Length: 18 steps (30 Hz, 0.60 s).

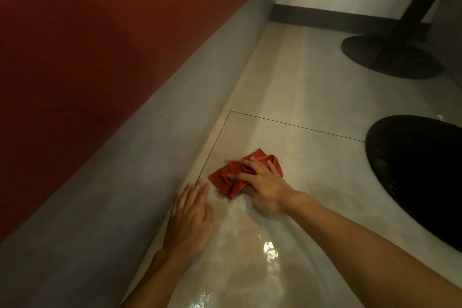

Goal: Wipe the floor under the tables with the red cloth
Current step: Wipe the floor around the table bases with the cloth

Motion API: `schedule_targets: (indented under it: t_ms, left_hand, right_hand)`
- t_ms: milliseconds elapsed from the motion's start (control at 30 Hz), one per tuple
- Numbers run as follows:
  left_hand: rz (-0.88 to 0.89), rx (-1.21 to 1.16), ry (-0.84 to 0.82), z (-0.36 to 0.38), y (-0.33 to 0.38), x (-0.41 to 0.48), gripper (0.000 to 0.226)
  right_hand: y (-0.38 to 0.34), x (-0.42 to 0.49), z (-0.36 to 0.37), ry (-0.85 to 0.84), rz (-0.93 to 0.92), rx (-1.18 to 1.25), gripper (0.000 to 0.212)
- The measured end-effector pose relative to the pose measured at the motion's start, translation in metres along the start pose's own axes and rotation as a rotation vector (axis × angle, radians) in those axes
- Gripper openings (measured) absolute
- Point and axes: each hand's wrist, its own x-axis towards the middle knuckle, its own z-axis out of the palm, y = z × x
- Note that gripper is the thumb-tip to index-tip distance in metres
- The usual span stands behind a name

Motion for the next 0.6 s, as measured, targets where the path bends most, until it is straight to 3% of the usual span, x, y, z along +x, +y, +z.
schedule_targets:
  t_ms: [200, 367, 600]
  left_hand:
    - [-0.009, 0.013, -0.028, 0.001, 0.004, 0.0, 0.083]
    - [-0.027, 0.043, -0.051, 0.003, 0.006, 0.0, 0.086]
    - [-0.011, 0.076, -0.038, 0.001, 0.006, 0.005, 0.081]
  right_hand:
    - [0.042, -0.025, -0.015, 0.032, 0.115, 0.012, 0.042]
    - [0.021, -0.007, -0.006, 0.088, 0.282, 0.068, 0.042]
    - [0.007, -0.025, 0.002, 0.006, 0.095, 0.002, 0.045]
